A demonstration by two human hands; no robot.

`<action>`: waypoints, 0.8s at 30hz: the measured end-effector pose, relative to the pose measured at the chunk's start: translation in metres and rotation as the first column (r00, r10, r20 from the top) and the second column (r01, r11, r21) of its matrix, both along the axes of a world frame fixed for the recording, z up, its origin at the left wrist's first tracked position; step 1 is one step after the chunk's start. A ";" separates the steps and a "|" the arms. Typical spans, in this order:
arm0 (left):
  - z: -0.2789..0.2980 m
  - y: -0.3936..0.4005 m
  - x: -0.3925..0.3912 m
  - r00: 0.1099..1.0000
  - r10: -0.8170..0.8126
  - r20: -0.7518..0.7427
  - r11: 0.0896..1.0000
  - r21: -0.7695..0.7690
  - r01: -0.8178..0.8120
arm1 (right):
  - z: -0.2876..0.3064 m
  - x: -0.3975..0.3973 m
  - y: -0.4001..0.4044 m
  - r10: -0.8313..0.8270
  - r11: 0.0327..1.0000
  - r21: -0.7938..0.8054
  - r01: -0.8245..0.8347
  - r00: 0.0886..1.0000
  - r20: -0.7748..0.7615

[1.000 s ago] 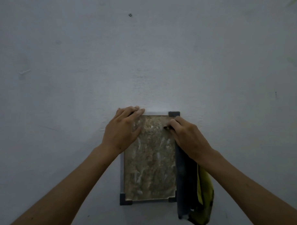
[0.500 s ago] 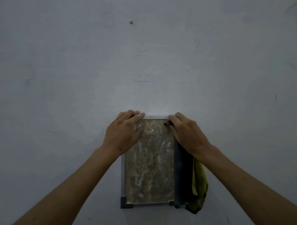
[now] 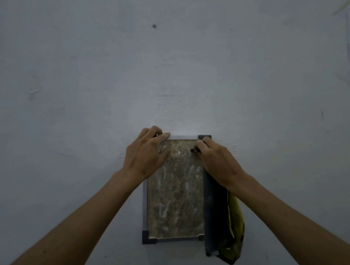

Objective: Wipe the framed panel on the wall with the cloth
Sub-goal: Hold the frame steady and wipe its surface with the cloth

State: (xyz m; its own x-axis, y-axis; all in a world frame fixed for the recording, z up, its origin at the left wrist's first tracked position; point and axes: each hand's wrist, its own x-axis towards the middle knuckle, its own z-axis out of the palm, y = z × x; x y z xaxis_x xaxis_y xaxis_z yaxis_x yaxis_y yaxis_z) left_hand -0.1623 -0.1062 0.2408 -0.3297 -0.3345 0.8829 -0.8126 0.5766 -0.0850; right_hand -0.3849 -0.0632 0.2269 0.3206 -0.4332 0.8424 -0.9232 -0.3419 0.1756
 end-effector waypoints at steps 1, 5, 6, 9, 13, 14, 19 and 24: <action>0.003 0.000 0.001 1.000 0.002 0.010 1.000 0.000 -0.002 | 0.004 -0.004 0.000 -0.017 0.999 -0.027 0.018 0.999 0.042; 0.016 -0.001 0.003 0.999 -0.008 0.051 1.000 0.028 0.006 | -0.002 0.000 0.002 -0.019 1.000 -0.005 0.020 0.999 0.046; 0.020 -0.001 0.003 0.998 -0.009 0.057 0.999 0.036 0.007 | -0.007 0.003 0.004 0.014 0.999 0.044 -0.014 1.000 0.001; 0.029 -0.002 0.004 0.997 -0.012 0.070 0.998 0.063 0.008 | 0.000 -0.003 0.003 0.031 0.999 0.026 -0.033 0.998 0.052; 0.034 0.000 0.006 0.995 -0.019 0.100 0.996 0.088 0.010 | 0.000 -0.005 0.001 0.010 1.000 -0.010 -0.010 0.998 0.059; 0.035 0.000 0.006 0.994 -0.023 0.106 0.996 0.093 0.013 | -0.004 -0.004 0.002 0.027 0.999 0.035 -0.027 1.000 0.003; 0.037 0.000 0.009 0.995 -0.033 0.098 0.995 0.101 0.023 | 0.009 -0.017 0.001 0.091 0.995 -0.052 -0.083 0.976 0.199; 0.035 -0.001 0.009 0.994 -0.036 0.098 0.995 0.101 0.026 | -0.008 -0.004 0.001 0.107 0.992 0.062 -0.113 0.990 0.090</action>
State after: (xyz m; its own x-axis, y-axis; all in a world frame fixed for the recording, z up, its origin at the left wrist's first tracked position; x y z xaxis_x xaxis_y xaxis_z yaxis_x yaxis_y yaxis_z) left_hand -0.1536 -0.1068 0.2760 -0.4263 -0.4072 0.8077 -0.7843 0.6112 -0.1058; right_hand -0.3891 -0.0626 0.2189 0.2963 -0.4553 0.8396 -0.8901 -0.4503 0.0700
